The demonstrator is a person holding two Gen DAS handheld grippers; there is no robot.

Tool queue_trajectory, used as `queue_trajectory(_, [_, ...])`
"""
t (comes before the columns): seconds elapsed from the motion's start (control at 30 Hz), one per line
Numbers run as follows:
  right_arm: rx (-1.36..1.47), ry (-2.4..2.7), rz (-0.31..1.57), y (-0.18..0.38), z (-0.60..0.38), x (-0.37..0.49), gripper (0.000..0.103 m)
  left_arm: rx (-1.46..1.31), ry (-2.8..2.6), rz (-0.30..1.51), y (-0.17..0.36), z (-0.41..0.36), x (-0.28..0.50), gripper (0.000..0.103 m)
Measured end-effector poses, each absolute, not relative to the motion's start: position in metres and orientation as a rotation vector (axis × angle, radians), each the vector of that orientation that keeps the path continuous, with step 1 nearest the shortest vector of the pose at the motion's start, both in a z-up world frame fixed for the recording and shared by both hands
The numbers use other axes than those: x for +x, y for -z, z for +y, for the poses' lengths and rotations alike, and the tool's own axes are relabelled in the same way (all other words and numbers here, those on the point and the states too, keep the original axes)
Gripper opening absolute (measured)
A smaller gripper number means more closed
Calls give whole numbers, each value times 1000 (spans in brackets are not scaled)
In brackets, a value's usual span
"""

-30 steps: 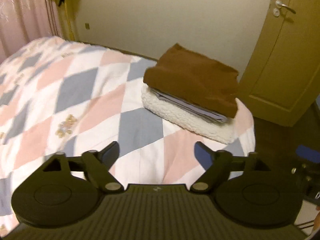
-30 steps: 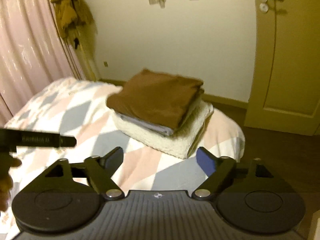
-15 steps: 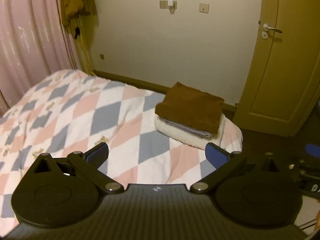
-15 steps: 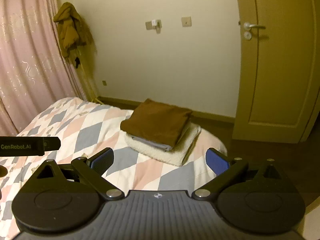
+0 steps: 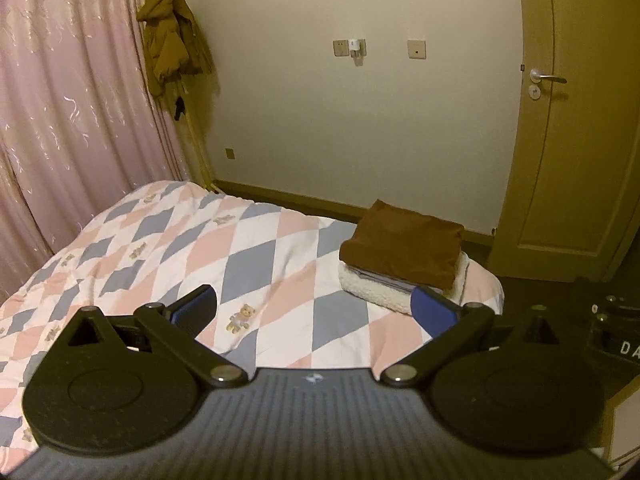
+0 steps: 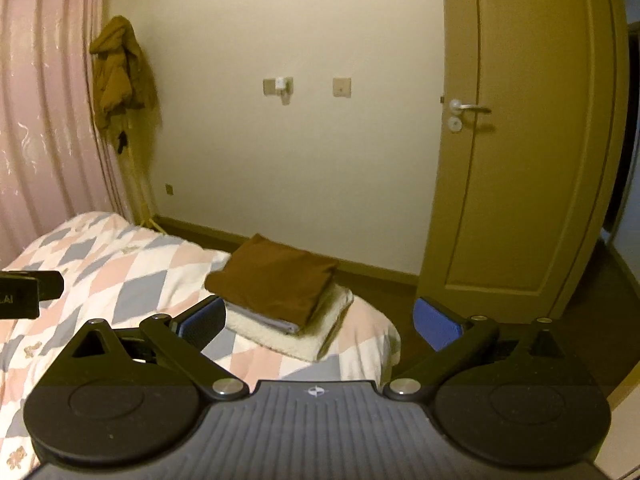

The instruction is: Fold clothes

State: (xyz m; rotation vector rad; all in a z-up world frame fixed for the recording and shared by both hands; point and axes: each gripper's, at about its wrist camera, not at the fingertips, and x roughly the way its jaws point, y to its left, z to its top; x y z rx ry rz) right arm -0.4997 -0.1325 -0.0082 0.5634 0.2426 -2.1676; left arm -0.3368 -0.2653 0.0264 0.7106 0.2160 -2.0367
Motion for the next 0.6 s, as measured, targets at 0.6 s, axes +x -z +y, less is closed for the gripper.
queue_trajectory(0.6, [740,2065,335,21,-172,-521,103,854,2020,378,2,-290,-355,102])
